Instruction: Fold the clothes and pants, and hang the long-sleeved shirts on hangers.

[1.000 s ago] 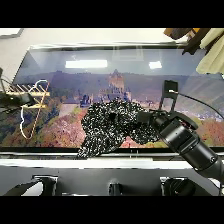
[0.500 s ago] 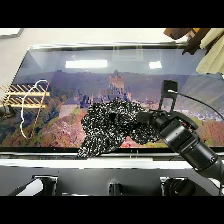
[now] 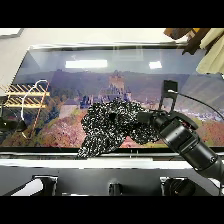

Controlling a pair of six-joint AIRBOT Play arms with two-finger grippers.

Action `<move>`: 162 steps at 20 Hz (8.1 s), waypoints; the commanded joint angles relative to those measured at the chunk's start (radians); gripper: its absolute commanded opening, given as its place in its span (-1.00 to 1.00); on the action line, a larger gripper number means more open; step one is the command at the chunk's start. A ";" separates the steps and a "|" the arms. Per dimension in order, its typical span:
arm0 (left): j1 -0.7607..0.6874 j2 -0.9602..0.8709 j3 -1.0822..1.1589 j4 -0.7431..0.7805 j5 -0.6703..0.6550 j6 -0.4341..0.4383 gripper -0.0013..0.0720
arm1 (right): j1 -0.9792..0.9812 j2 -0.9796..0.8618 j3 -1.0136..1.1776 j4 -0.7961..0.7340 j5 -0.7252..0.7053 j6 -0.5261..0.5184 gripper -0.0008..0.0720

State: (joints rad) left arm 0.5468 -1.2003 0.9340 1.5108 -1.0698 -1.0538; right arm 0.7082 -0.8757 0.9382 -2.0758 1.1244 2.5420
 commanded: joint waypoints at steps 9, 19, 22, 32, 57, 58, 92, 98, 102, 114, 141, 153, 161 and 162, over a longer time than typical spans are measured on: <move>-0.074 -0.137 -0.028 -0.042 0.082 0.090 0.87 | 0.000 0.000 0.000 0.000 0.003 -0.014 -0.87; -0.094 -0.190 -0.028 -0.042 0.095 0.089 -0.19 | 0.000 0.000 0.000 0.000 0.003 -0.014 -0.87; -0.094 -0.199 -0.028 -0.042 0.095 0.089 -0.63 | 0.000 0.000 0.000 0.000 0.003 -0.014 -0.87; -0.192 -0.053 0.149 -0.045 0.094 -0.061 -0.91 | 0.000 0.000 0.000 -0.002 0.003 -0.043 -0.87; -0.845 0.553 -0.124 -0.410 0.146 0.200 -0.92 | -0.001 0.000 0.000 -0.134 0.198 0.011 -0.87; -0.853 0.571 -0.151 -0.466 0.139 0.230 -0.92 | 0.000 0.000 0.000 -0.135 0.199 0.023 -0.87; -0.938 0.802 -0.205 -0.565 -0.130 0.163 -0.92 | -0.001 -0.071 0.000 -0.144 0.321 0.276 -0.87; -0.937 0.801 -0.205 -0.565 -0.195 0.164 -0.92 | 0.000 -0.071 0.000 -0.145 0.288 0.299 -0.87; -0.937 0.789 -0.205 -0.565 -0.193 0.176 -0.92 | 0.000 -0.071 0.000 -0.143 0.287 0.308 -0.87; -0.937 0.852 -0.190 -0.570 -0.190 0.124 -0.92 | 0.000 -0.071 0.000 -0.144 0.298 0.308 -0.87; -0.941 0.694 -0.217 -0.642 -0.081 0.274 -0.92 | 0.000 -0.070 0.075 -0.132 0.167 0.216 -0.87; -0.941 0.663 -0.216 -0.752 -0.033 0.371 -0.92 | 0.000 -0.070 0.245 -0.155 0.137 -0.006 -0.87; -0.941 0.594 -0.216 -0.753 0.115 0.405 -0.92 | 0.000 -0.070 0.374 -0.065 0.228 -0.083 -0.87; -0.946 0.591 -0.216 -0.753 0.125 0.423 -0.92 | 0.000 -0.070 0.375 -0.049 0.231 -0.097 -0.87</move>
State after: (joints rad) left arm -0.3958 -0.5926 0.7170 0.7597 -0.9958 -0.6537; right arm 0.7082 -0.9463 1.2881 -2.1677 1.3197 2.4847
